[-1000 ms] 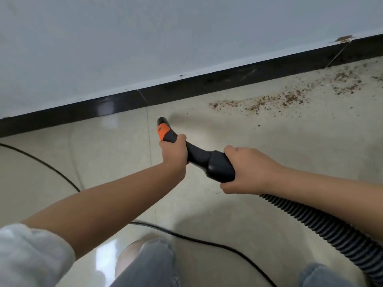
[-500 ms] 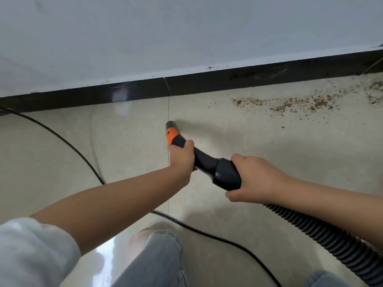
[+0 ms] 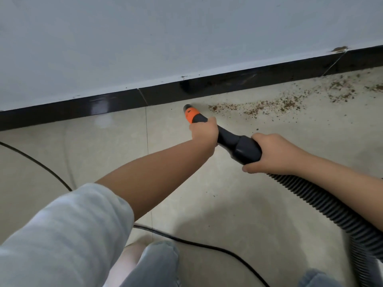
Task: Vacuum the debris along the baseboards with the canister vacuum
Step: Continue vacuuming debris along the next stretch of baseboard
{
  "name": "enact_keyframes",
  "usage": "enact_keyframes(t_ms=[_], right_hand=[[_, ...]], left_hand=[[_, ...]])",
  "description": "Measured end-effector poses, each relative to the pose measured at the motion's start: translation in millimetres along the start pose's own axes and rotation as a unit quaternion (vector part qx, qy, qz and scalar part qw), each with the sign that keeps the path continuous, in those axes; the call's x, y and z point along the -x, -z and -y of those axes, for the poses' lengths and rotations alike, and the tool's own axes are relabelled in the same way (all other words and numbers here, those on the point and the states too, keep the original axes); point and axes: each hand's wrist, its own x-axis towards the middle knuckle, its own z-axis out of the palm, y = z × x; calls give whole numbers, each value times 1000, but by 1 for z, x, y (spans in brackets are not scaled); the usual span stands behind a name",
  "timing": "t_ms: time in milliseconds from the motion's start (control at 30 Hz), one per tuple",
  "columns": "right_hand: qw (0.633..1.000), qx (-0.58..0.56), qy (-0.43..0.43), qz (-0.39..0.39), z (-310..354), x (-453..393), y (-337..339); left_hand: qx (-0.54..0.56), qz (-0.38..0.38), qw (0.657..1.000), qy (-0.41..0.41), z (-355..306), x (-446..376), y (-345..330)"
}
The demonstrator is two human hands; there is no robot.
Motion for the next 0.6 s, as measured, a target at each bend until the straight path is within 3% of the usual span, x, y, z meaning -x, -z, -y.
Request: enact_keyframes(t_ms=[267,433,600], right_hand=[[995,-57,62,45,17,-43,-25],[994,-81,4,67,2,-48,-16],[999,11,-51,-15,-5,-43,-24]], left_hand=[[3,-101,995,2,-2,-25,41],[-46,-98,994,-24,-7,-18,15],[-90,-115,989,-28,-18,-10,-13]])
